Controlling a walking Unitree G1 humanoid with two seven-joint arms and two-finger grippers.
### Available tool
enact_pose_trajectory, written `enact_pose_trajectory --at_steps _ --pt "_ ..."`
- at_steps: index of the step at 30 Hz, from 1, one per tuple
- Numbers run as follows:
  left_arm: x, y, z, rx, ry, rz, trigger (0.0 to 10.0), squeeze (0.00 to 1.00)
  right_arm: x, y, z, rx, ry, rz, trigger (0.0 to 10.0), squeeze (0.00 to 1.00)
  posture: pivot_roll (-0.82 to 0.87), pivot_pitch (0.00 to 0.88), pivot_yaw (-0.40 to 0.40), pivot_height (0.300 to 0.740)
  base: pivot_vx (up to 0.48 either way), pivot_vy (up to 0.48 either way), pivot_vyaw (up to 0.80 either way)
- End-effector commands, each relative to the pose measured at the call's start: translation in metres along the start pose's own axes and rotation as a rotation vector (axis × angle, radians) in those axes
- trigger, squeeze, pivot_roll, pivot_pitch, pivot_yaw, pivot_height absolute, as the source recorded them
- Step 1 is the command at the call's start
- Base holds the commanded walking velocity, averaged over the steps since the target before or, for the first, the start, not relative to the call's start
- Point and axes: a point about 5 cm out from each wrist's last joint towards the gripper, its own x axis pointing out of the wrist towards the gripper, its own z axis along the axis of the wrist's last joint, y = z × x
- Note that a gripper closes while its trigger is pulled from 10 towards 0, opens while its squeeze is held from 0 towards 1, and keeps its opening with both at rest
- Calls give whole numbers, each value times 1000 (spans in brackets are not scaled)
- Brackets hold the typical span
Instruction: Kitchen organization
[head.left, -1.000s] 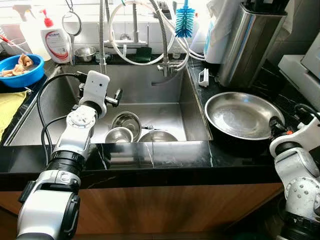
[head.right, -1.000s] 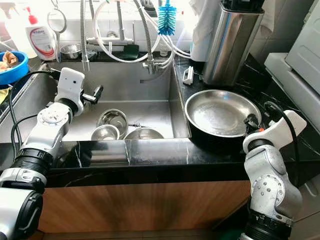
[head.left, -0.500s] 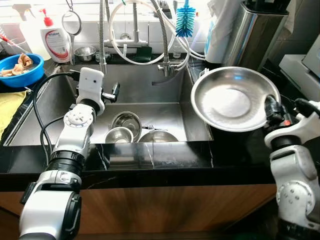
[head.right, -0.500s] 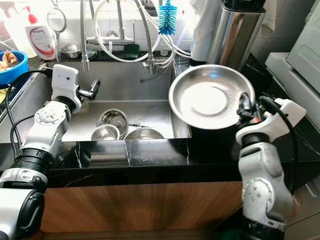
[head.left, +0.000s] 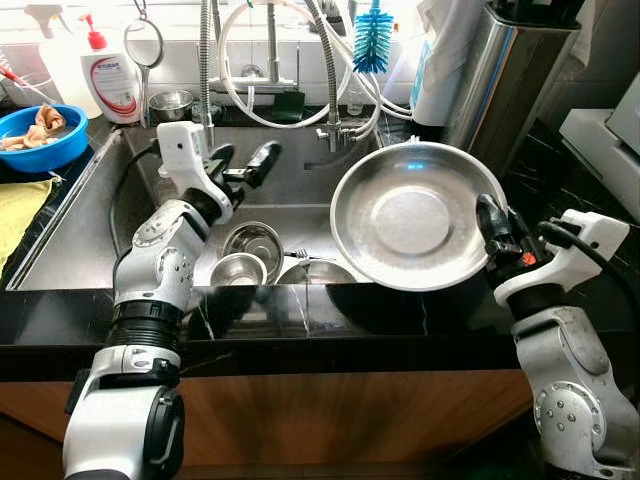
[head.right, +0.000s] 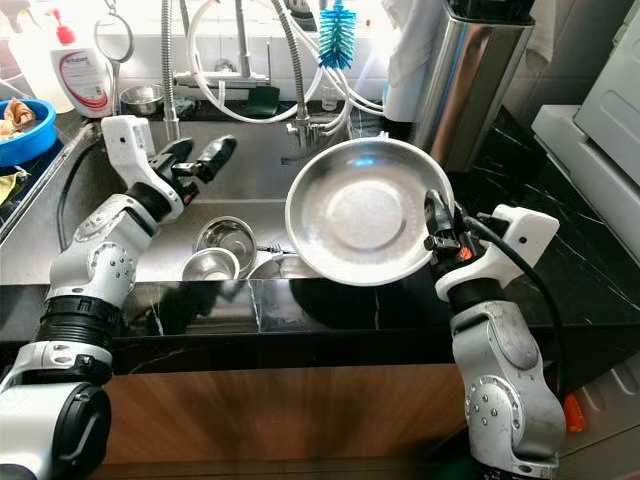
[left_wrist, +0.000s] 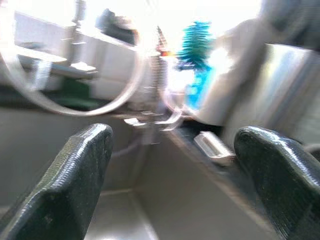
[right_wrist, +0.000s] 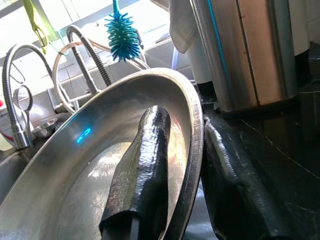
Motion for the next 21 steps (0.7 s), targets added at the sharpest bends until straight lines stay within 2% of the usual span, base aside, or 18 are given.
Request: enact_pose_trajectory --at_steps 1,5,11,14,21 --pt "-2 -6 1 -10 3 -54 10000 0 -1 7 10 -22 -50 38 10000 0 -2 47 -41 740 0 0 0" --pt "-5 -19 -1 4 29 -160 10000 0 -1 10 10 -29 -47 66 10000 0 0 45 -44 740 0 0 0" --pt "-6 -27 -6 89 94 -203 10000 0 -1 20 10 -32 -50 140 10000 0 1 44 -45 740 0 0 0" --pt "-6 -34 -6 105 102 -235 10000 0 -2 26 9 -30 -41 190 10000 0 -2 43 -45 740 0 0 0" --pt "-8 -37 -9 141 135 -262 10000 0 -3 29 7 -30 -32 216 10000 0 -1 40 -42 740 0 0 0"
